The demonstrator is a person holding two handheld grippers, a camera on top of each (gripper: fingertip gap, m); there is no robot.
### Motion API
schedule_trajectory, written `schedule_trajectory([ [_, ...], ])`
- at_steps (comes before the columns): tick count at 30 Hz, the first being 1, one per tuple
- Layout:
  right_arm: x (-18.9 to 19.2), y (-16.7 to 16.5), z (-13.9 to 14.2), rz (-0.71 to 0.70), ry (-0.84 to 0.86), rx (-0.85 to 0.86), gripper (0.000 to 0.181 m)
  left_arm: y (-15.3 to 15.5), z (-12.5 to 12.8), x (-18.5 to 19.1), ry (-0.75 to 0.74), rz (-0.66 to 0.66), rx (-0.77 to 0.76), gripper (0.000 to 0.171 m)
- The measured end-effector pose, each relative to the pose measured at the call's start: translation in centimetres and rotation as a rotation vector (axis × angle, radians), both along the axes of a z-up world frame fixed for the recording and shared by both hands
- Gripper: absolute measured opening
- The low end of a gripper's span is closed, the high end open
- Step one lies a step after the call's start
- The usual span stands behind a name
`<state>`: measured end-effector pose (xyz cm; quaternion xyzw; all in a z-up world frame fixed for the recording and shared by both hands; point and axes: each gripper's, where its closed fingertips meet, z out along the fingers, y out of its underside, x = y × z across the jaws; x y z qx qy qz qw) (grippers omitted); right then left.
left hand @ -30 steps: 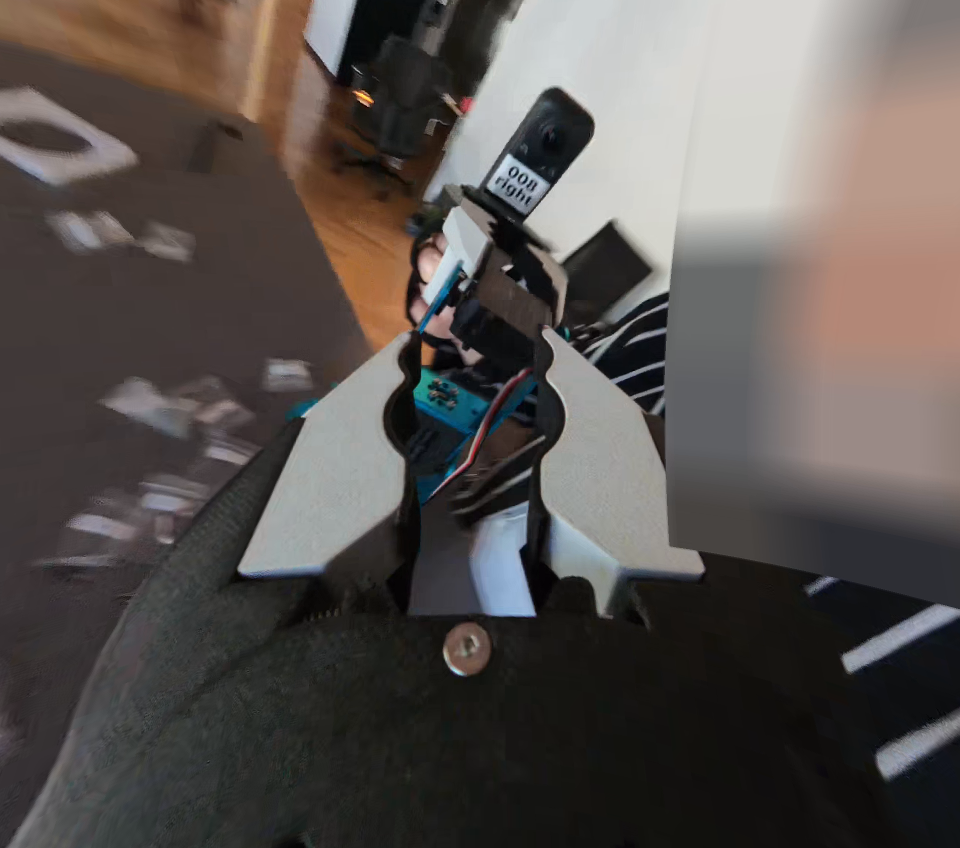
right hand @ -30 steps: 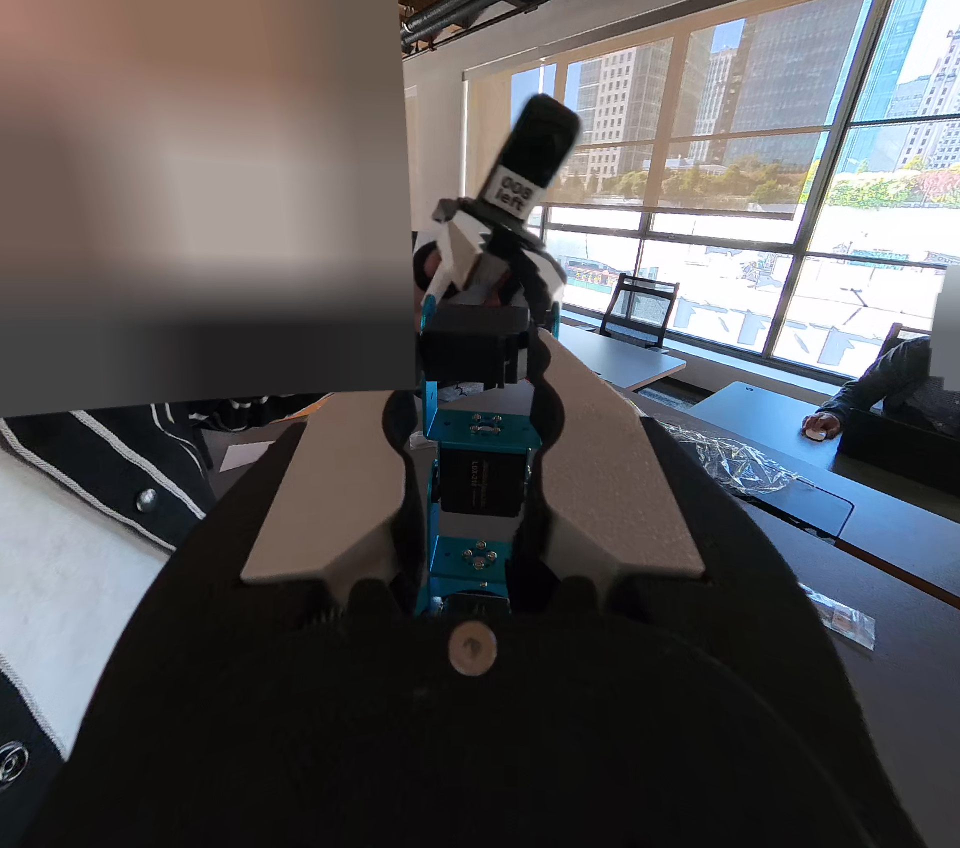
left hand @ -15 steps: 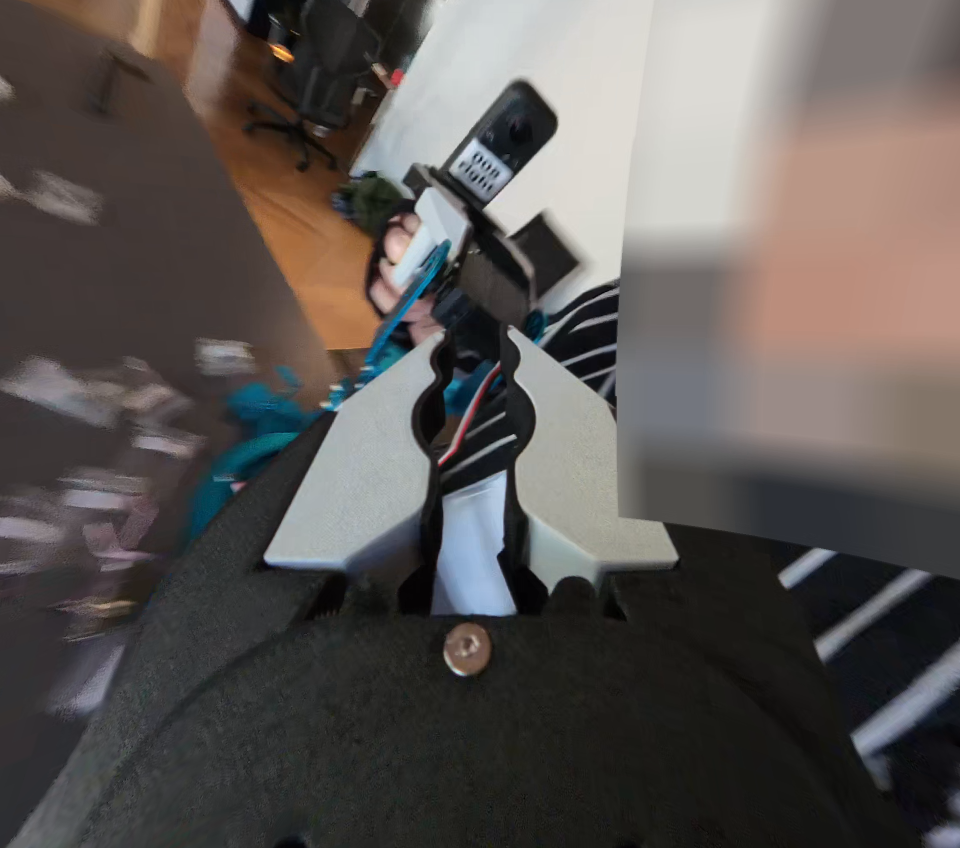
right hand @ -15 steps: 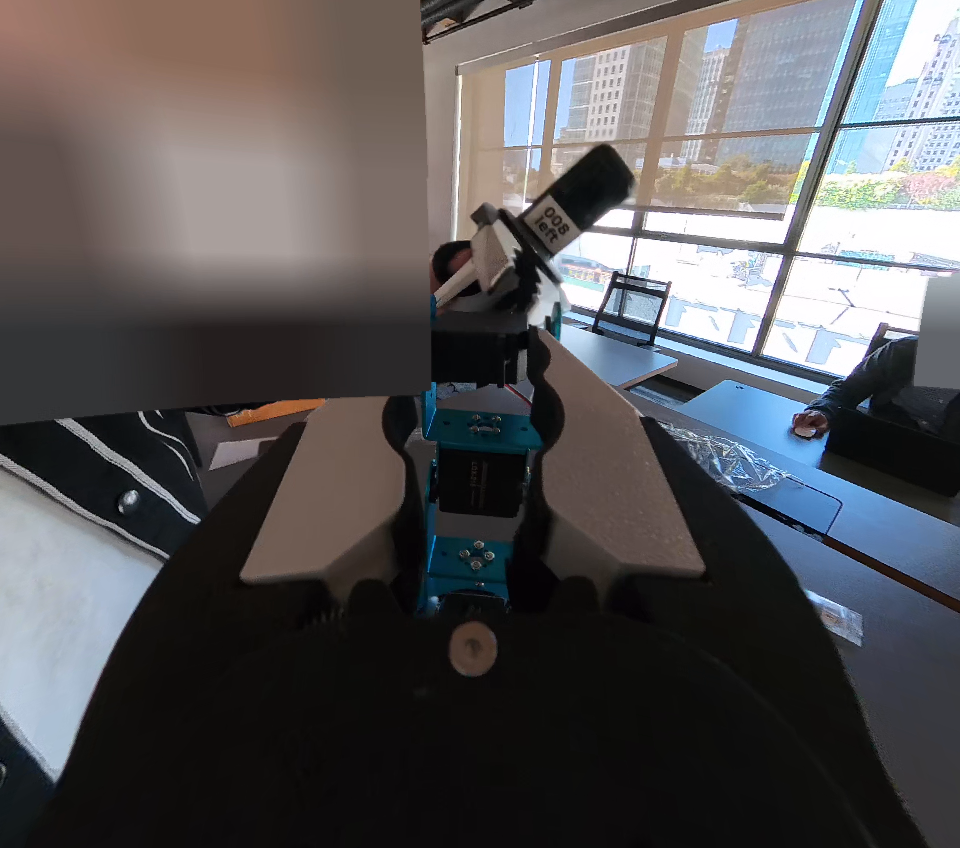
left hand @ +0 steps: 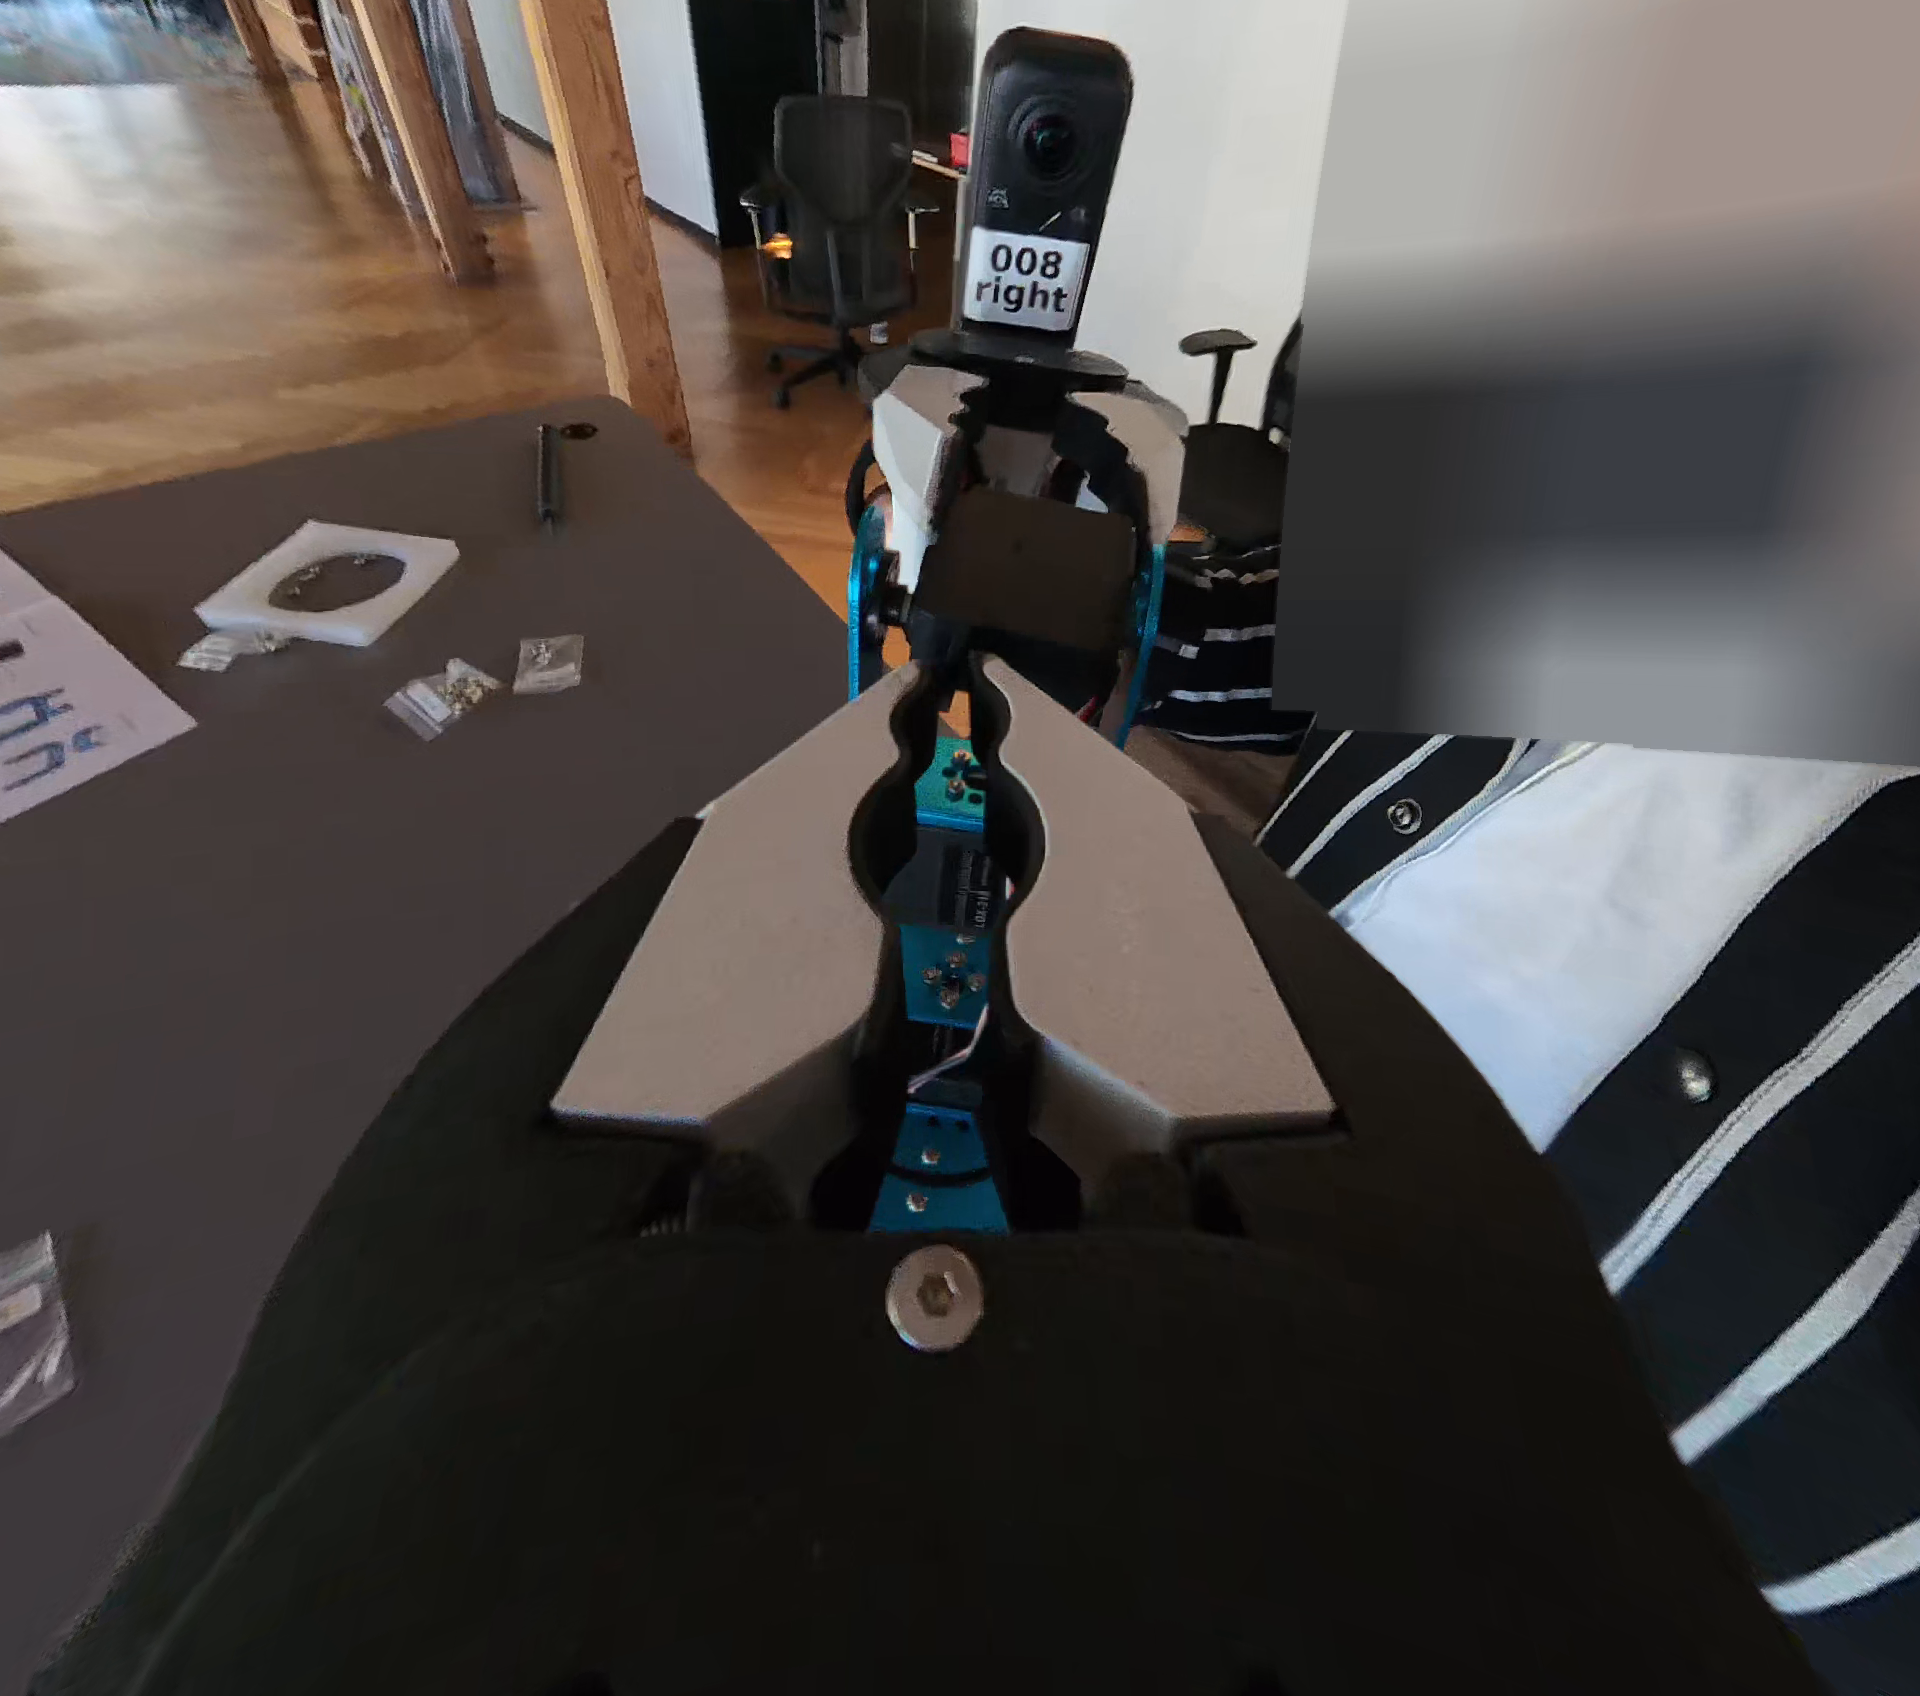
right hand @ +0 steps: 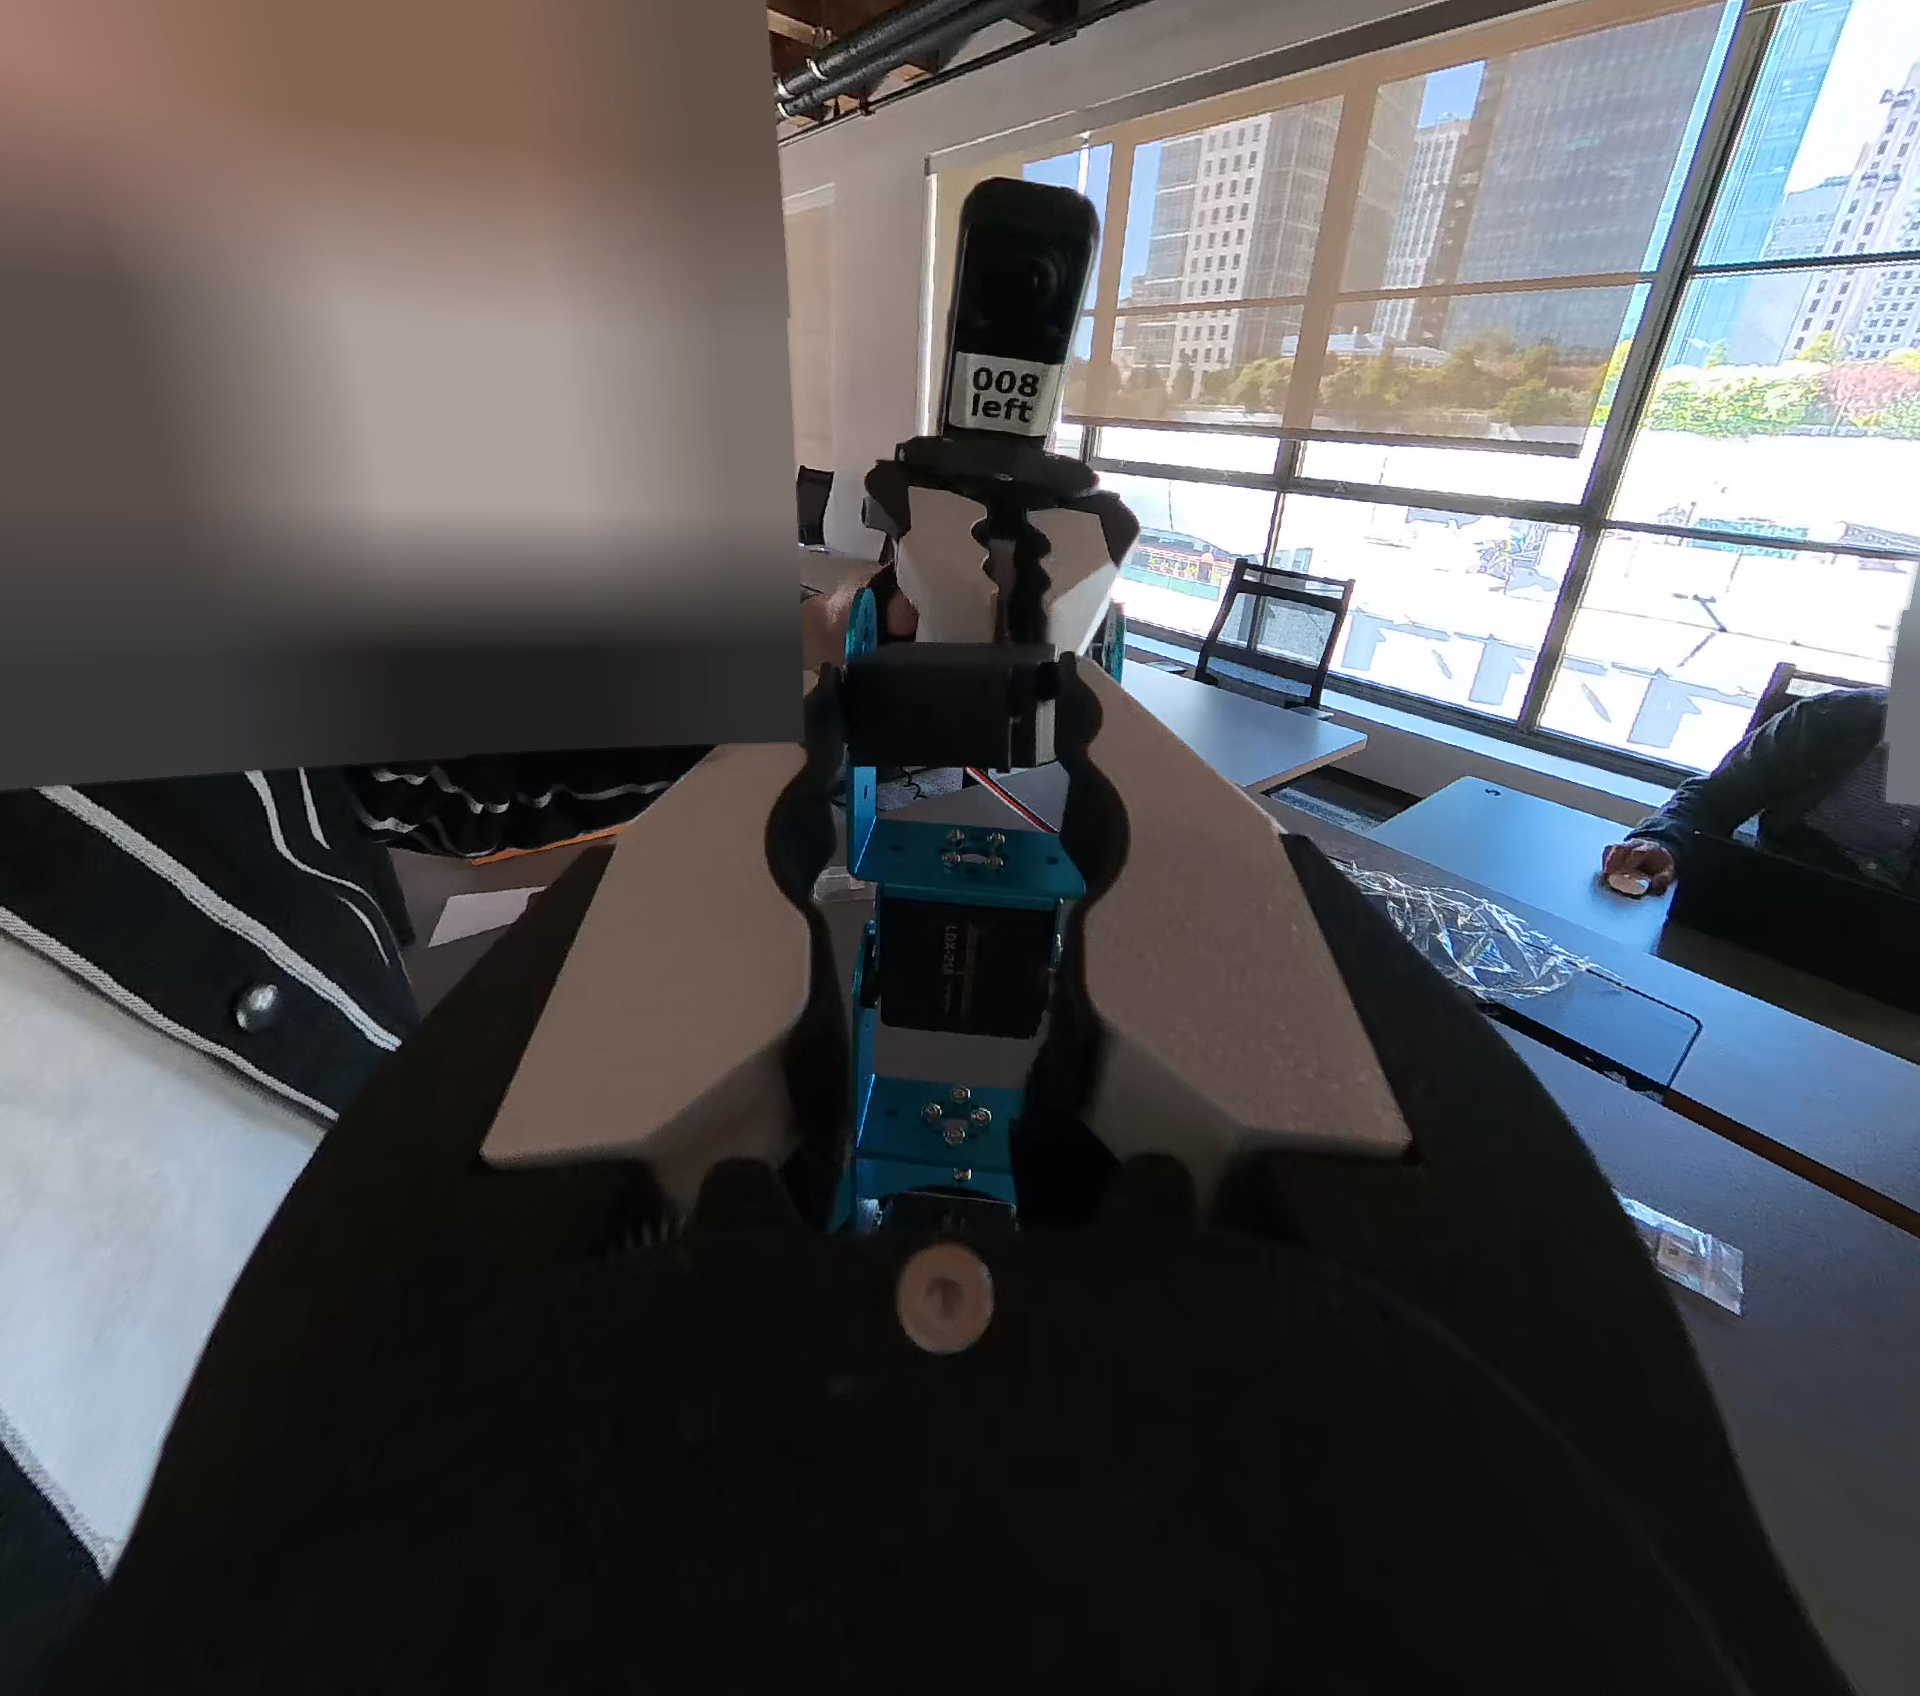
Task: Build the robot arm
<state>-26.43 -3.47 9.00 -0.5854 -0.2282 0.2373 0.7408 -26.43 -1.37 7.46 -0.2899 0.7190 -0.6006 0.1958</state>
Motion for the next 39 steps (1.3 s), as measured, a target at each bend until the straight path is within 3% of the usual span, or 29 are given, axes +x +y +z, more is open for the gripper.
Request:
schedule_trajectory([
  [6,0.16,-0.04,0.09,0.026,0.030,0.001,0.040,-0.01,0.66,0.08,-0.091,0.026,0.060,0.001],
  [18,0.39,0.28,0.17,0.030,0.085,-0.005,0.040,0.24,0.83,0.12,-0.088,0.059,0.017,0.000],
  [31,0.18,0.27,0.09,-0.036,0.003,0.014,0.040,0.36,0.66,0.28,-0.145,0.105,0.021,0.000],
  [39,0.74,-0.07,0.52,0.004,0.080,0.024,0.040,0.02,0.62,0.54,-0.129,0.118,0.032,0.000],
])
